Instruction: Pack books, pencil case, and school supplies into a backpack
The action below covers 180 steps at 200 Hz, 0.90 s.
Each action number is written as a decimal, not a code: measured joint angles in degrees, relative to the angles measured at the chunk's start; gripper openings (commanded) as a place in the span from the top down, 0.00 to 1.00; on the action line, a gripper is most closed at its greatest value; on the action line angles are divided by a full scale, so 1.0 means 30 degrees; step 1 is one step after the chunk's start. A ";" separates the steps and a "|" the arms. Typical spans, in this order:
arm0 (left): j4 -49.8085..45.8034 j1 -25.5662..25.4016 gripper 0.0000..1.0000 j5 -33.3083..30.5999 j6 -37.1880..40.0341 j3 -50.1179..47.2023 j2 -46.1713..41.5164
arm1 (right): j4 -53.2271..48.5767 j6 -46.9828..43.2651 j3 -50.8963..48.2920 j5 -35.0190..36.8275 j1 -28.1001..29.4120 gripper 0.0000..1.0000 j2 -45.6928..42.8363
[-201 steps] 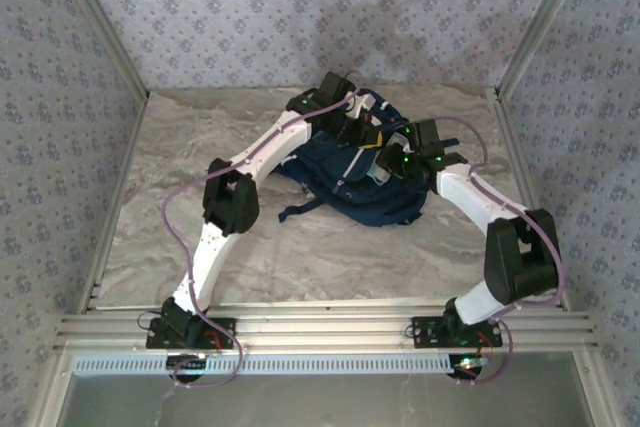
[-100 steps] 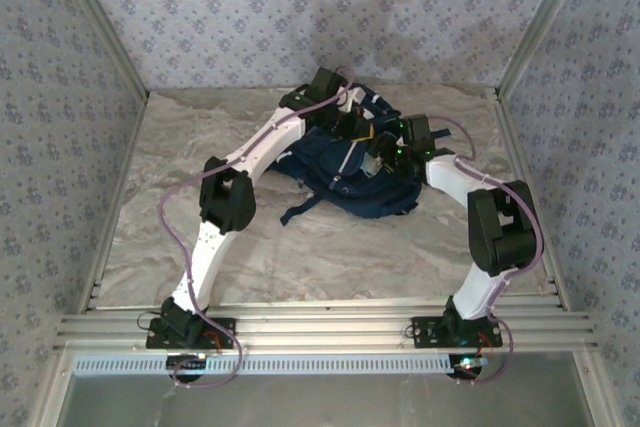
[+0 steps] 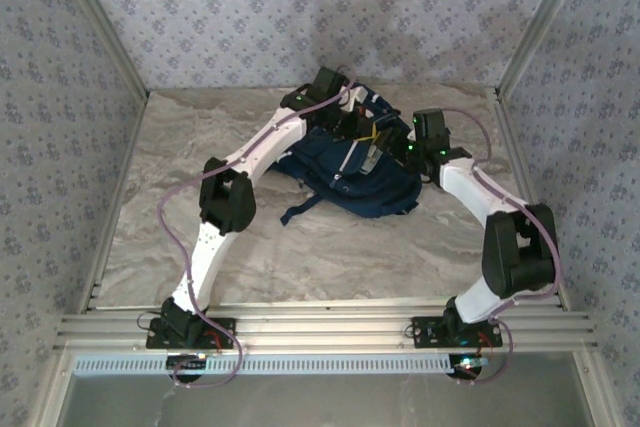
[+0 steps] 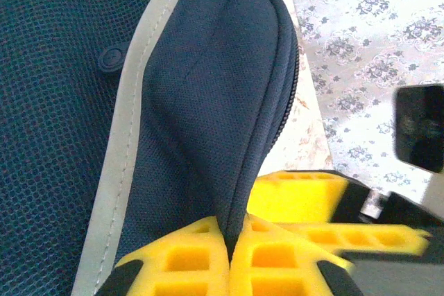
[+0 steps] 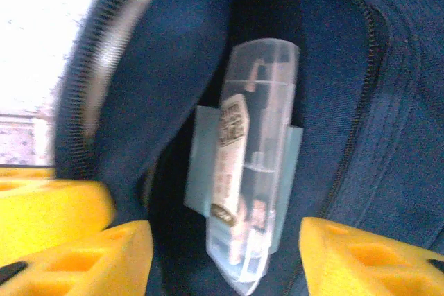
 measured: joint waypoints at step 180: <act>0.1231 0.0663 0.50 -0.1078 0.0066 -0.5537 -0.4707 | -0.4918 -0.1836 -0.1319 0.3548 0.4539 0.46 -0.3592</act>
